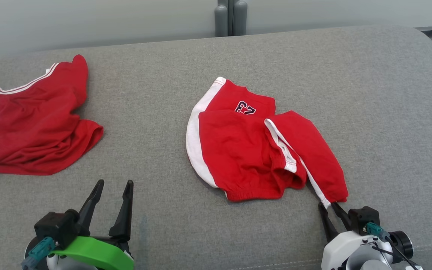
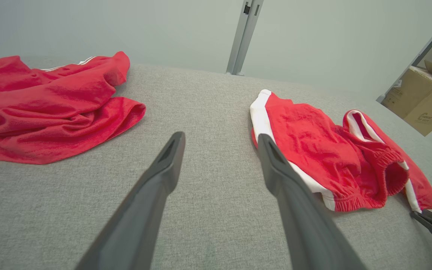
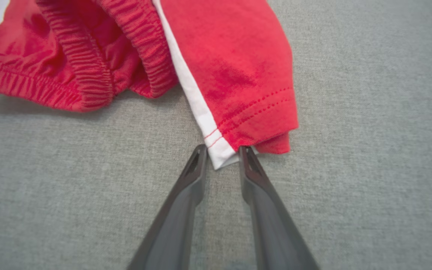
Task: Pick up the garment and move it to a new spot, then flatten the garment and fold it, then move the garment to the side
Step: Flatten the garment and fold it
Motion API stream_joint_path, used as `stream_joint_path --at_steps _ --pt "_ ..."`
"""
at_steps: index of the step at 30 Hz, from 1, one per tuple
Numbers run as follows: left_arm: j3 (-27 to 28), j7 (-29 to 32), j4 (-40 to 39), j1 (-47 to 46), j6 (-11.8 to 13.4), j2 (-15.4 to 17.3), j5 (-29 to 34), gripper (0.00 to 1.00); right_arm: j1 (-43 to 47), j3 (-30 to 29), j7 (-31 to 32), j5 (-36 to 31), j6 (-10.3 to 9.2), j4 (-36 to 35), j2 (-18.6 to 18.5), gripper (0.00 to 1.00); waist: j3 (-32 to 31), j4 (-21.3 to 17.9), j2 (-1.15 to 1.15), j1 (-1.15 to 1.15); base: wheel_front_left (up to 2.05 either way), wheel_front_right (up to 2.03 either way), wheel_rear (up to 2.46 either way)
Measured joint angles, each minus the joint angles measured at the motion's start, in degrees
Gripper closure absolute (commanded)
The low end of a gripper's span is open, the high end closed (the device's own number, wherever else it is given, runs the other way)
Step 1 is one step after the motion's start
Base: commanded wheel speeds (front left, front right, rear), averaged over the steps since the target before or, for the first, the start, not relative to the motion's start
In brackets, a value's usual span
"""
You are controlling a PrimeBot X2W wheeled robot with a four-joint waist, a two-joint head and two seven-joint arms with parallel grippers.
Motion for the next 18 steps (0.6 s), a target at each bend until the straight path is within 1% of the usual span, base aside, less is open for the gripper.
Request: stream_joint_path --at_steps 2,3,4,5,10,14,16,18 --pt "0.11 0.00 0.01 0.01 0.00 0.01 0.00 0.00 -0.01 0.00 0.00 0.00 0.01 0.14 0.03 0.59 0.12 0.16 0.00 0.00 0.00 0.00 0.00" --pt "0.11 0.00 0.01 0.01 0.00 0.01 0.00 0.00 -0.02 -0.02 0.00 0.00 0.01 0.19 0.02 0.65 0.16 0.22 0.00 0.00 0.00 0.00 0.00" --pt "0.11 0.00 0.01 0.01 0.00 0.00 0.00 0.00 -0.02 -0.09 0.00 0.01 0.02 0.27 0.01 0.90 0.20 0.26 0.00 0.00 0.00 0.00 0.00" --pt "0.13 0.00 0.01 0.01 0.00 0.01 0.00 0.00 -0.04 -0.15 0.00 0.02 0.26 0.31 0.02 1.00 0.23 0.30 0.00 0.00 0.00 0.00 0.00" --pt "0.73 0.00 -0.02 0.05 0.00 0.00 0.23 0.00 -0.48 -0.30 0.00 0.19 1.03 -0.16 0.03 1.00 0.39 0.26 0.00 0.00 0.00 0.00 0.00" --pt "1.80 -0.07 -0.26 0.15 0.00 -0.02 0.32 0.00 -1.88 -0.31 0.00 0.19 1.66 -2.27 0.03 1.00 0.46 -0.45 0.00 0.00 0.00 0.00 0.00" --pt "1.87 -0.07 -0.43 0.21 0.00 -0.08 0.32 0.00 -2.40 -0.22 0.00 0.20 2.55 -3.47 -0.07 1.00 0.42 -0.91 0.00 0.00 0.00 0.00 0.00" --pt "1.76 -0.07 -0.63 0.23 0.00 -0.12 0.31 0.00 -2.63 0.25 0.00 0.20 3.88 -4.88 -0.42 1.00 0.37 -1.42 0.00 0.00 0.00 0.00 0.00"
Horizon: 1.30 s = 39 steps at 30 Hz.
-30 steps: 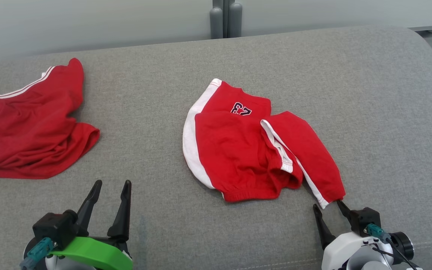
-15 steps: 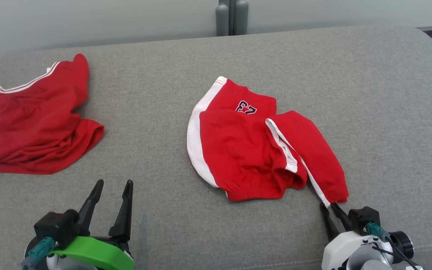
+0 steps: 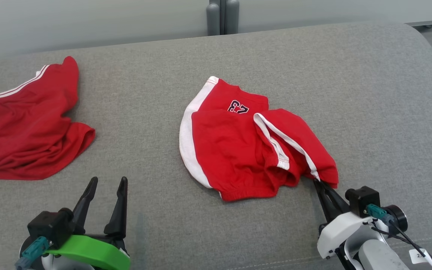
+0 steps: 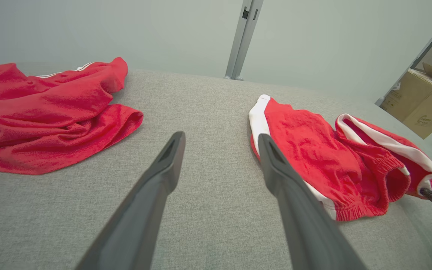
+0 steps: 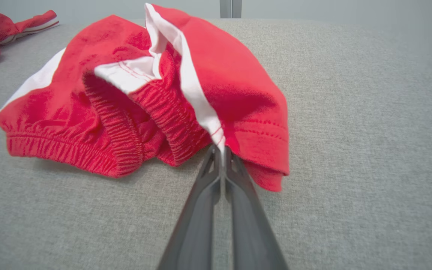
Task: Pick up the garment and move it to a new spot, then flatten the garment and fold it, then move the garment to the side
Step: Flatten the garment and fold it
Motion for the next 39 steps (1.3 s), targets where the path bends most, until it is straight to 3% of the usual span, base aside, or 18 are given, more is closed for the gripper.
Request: stream_joint_path --at_steps 4,7,15,21,28,33,39 --pt "-1.57 0.15 -0.23 -0.01 -0.05 -0.14 0.01 0.00 -0.05 1.24 0.00 1.57 3.28 -2.41 -1.32 1.00 -0.18 -0.96 0.00 0.00 0.00 0.00 0.00" --pt "-2.57 0.74 -0.30 -0.12 -0.58 -0.36 0.01 0.00 -0.34 2.55 1.47 2.38 4.22 -4.91 -2.61 1.00 -0.41 -1.52 0.00 0.00 0.00 0.00 0.00" --pt "-8.09 3.28 -0.34 -2.84 -3.59 -4.32 -1.46 0.00 -6.74 5.45 10.14 6.00 4.61 -17.70 -9.31 1.00 -1.43 -2.43 0.00 0.00 0.00 0.00 0.00" --pt "-11.84 4.94 1.63 -6.31 -5.12 -7.51 -1.48 0.00 -11.72 15.44 21.87 13.78 4.64 -27.42 -16.99 1.00 -2.16 -1.26 0.00 0.00 0.00 0.00 0.00" --pt "-12.80 5.11 4.94 -6.72 -5.15 -9.17 -1.78 0.00 -18.51 21.76 31.10 26.07 4.64 -38.86 -20.13 1.00 -3.29 0.92 0.00 0.00 0.00 0.00 0.00" --pt "-12.82 5.11 6.79 -6.71 -5.13 -9.27 -1.81 0.00 -20.23 19.28 35.77 35.46 4.64 -43.36 -20.52 1.00 -4.13 2.92 0.00 0.00 0.00 0.00 0.00" --pt "-11.84 4.93 7.95 -6.64 -4.54 -9.25 -2.04 0.00 -17.53 10.31 41.87 41.21 4.13 -39.25 -25.29 1.00 -5.31 5.21 0.00 0.00 0.00 0.00 0.00"
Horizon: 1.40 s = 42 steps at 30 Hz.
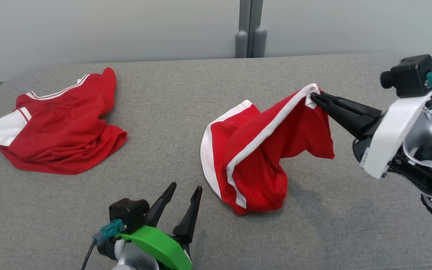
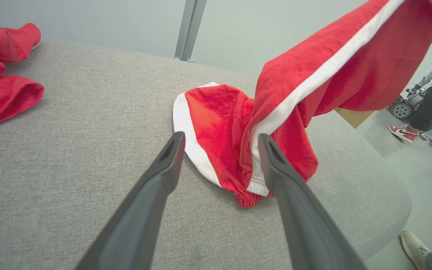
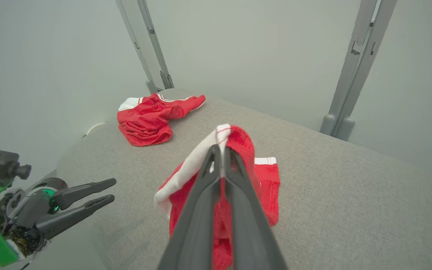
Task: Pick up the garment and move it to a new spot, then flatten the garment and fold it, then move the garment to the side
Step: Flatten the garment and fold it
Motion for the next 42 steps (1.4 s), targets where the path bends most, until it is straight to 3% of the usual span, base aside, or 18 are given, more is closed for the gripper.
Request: stream_joint_path --at_steps 8,17,23,33,42 --pt "-2.05 0.92 1.24 0.17 -0.65 -0.81 -2.20 0.00 3.97 -3.44 4.26 1.98 -2.50 3.88 -5.48 1.00 0.13 -0.67 0.00 0.00 0.00 0.00 0.00" --pt "-6.05 4.56 1.32 -0.16 -3.13 -1.83 -6.09 0.00 7.67 -2.20 6.02 1.19 -2.77 4.97 -6.84 1.00 1.95 -1.53 0.00 0.00 0.00 0.00 0.00" --pt "-6.59 5.43 2.32 -1.12 -3.60 -1.86 -6.25 0.00 8.56 -5.79 4.48 -2.12 -5.45 7.00 -10.32 1.00 4.28 -1.98 0.00 0.00 0.00 0.00 0.00" --pt "-8.12 7.20 3.00 -3.86 -5.10 -2.24 -8.68 0.00 9.89 -7.94 -0.34 -4.77 -7.60 7.49 -9.79 1.00 8.92 -2.90 0.00 0.00 0.00 0.00 0.00" --pt "-9.12 9.29 3.44 -6.51 -6.60 -2.86 -14.04 0.00 9.73 -7.19 -3.45 -5.30 -7.59 7.20 -6.69 1.00 13.34 -3.41 0.00 0.00 0.00 0.00 0.00"
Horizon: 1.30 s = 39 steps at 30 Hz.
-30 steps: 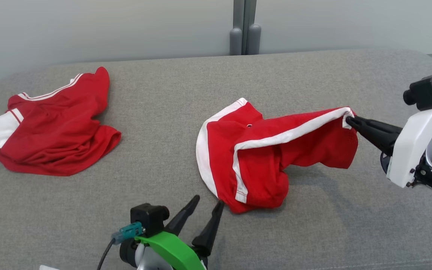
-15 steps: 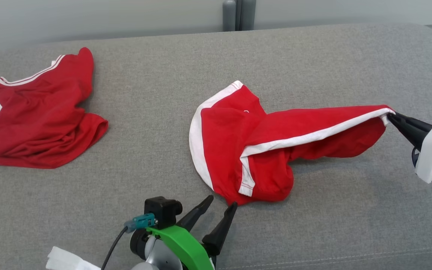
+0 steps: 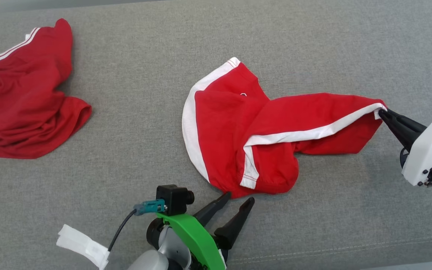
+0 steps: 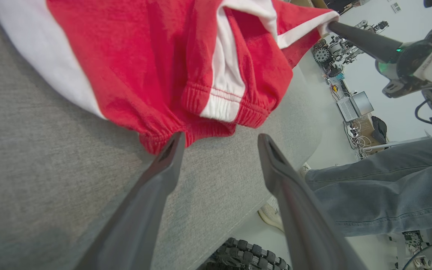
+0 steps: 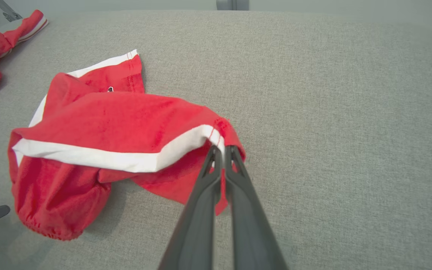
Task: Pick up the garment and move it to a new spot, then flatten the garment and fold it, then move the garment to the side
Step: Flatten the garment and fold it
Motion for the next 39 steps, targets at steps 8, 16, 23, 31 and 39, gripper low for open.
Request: stream_joint_path --at_steps 8,16,23,31,39 --pt "-0.85 0.96 1.56 -2.18 -0.04 -0.03 -2.03 0.00 -0.23 1.46 -1.70 -0.80 0.05 0.27 1.69 1.00 1.65 -0.57 0.00 0.00 0.00 0.00 0.00" --pt "-2.19 1.24 1.66 -3.66 -0.45 -0.05 -4.23 0.00 -0.37 1.47 -3.15 -1.08 0.05 1.52 1.82 1.00 2.07 -0.79 0.00 0.00 0.00 0.00 0.00" --pt "-2.81 1.12 2.10 -4.50 -0.45 -0.05 -6.65 0.00 -0.38 1.88 -3.72 -1.32 0.07 2.23 2.26 1.00 2.19 -1.06 0.00 0.00 0.00 0.00 0.00" --pt "-3.18 0.30 2.94 -5.66 -0.40 -0.07 -9.01 0.00 -0.46 2.11 -4.15 -1.89 0.09 3.09 2.50 1.00 2.34 -1.60 0.00 0.00 0.00 0.00 0.00" --pt "-4.37 -0.64 3.36 -7.09 0.02 -0.08 -10.16 0.18 -0.70 2.55 -4.66 -1.90 0.57 3.82 3.16 1.00 2.43 -2.12 0.00 0.00 0.00 0.00 0.00"
